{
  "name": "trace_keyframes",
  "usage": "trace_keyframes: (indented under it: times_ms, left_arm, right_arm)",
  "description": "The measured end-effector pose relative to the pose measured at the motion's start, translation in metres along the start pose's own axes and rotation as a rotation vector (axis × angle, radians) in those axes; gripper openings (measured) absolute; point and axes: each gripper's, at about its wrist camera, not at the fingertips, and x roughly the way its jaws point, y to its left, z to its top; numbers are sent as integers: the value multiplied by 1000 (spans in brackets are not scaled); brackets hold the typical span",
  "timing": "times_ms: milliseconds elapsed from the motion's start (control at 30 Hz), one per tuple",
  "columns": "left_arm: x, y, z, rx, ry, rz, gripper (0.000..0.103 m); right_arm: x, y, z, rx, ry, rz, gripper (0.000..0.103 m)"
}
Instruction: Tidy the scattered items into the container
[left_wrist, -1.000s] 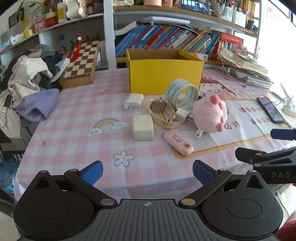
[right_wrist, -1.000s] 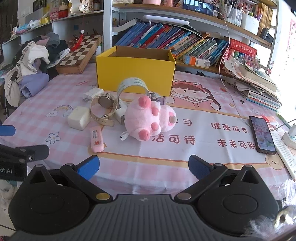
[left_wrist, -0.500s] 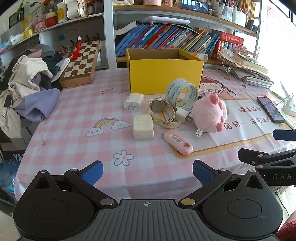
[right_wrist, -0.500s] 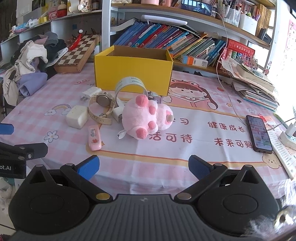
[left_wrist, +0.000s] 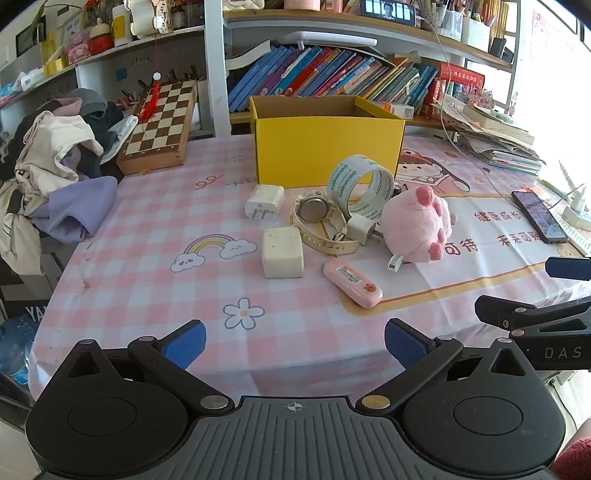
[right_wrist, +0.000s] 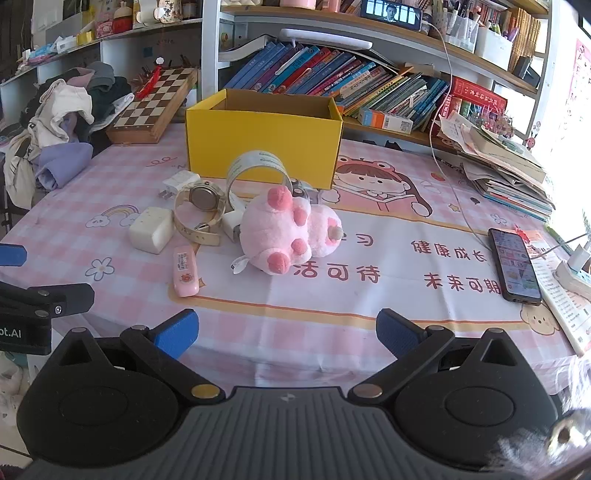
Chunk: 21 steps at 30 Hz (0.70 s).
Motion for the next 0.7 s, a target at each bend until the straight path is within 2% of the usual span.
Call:
trace_keyframes:
  times_ms: [700]
  left_arm:
    - [0, -5, 1, -1, 8, 7, 103]
  right_arm:
    - [-2, -2, 0, -5, 11, 1, 103]
